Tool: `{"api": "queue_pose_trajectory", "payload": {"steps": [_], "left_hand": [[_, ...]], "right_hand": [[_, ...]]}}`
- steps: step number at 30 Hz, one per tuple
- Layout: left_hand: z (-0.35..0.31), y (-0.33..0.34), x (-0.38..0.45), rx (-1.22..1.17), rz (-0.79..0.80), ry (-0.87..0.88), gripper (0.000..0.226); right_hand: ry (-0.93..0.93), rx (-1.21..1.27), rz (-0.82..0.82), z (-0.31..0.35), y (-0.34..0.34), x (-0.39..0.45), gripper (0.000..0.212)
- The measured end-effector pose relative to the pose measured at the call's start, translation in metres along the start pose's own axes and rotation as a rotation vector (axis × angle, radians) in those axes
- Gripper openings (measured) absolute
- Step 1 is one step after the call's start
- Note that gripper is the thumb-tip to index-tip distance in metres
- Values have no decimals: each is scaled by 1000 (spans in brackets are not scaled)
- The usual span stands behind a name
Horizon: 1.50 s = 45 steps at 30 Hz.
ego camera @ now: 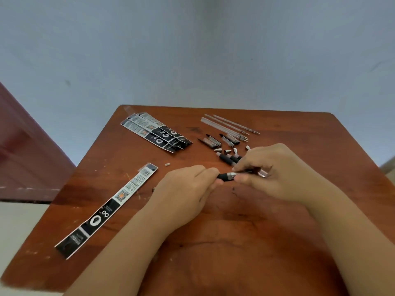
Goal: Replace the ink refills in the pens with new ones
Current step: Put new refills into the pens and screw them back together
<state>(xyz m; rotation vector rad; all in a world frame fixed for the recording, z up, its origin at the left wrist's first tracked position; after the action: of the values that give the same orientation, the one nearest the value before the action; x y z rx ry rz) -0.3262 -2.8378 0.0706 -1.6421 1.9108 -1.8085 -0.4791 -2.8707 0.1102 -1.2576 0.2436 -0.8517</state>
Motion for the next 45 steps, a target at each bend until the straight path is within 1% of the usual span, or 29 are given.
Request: {"api": "queue_pose_trajectory", "payload": {"steps": [3, 5, 7, 10, 11, 13, 15, 17, 20, 22, 24, 27, 30, 39, 42, 45], "left_hand": [[5, 3, -1, -14, -18, -29, 46], [8, 5, 0, -27, -35, -81, 43], [9, 6, 1, -28, 1, -154, 36], [9, 4, 4, -108, 55, -324, 37], [10, 3, 4, -131, 34, -356, 35], [10, -4, 5, -133, -17, -427, 24], [11, -10, 5, -88, -38, -503, 21], [11, -19, -1, -11, -47, -593, 20], [10, -31, -18, 138, 55, -712, 21], [10, -36, -31, 222, 124, -765, 23], [9, -41, -40, 295, 154, -807, 24], [6, -44, -48, 345, 163, -842, 25], [4, -41, -51, 349, 191, -853, 26], [-6, -38, -56, 351, 201, -867, 28], [-4, -39, -56, 366, 206, -877, 28], [-2, -45, -57, 377, 199, -848, 31]], "right_hand": [[49, 40, -54, -4, 7, 3, 20], [94, 72, -104, -7, 11, 5, 20], [136, 80, -111, -11, 17, 6, 23], [155, 48, -114, -16, 23, 7, 31], [158, 30, -103, -16, 24, 7, 33], [172, 36, -76, -14, 25, 6, 41], [212, 50, -71, -12, 27, 6, 54], [227, 14, -46, -12, 30, 6, 56], [175, -121, 61, -8, 38, 5, 52], [129, -146, 123, -1, 43, 5, 52], [75, -160, 165, 7, 49, 4, 52], [14, -209, 222, 13, 57, 3, 55], [-2, -270, 295, 14, 66, 2, 57], [16, -258, 308, 13, 68, 2, 54], [23, -240, 269, 13, 64, 7, 47], [47, -235, 169, 16, 53, 24, 39]]}}
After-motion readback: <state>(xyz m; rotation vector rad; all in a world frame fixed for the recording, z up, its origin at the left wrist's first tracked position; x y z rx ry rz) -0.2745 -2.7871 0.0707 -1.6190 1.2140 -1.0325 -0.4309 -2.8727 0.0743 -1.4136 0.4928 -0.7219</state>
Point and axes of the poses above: each hand's wrist, its own x-axis towards the middle knuckle, its own y-axis out of the palm, z = x × y, the point moved 3 cm from there along x, towards the middle knuckle, and after that the axes turned 11 degrees about -x, right-handed, at the moved point
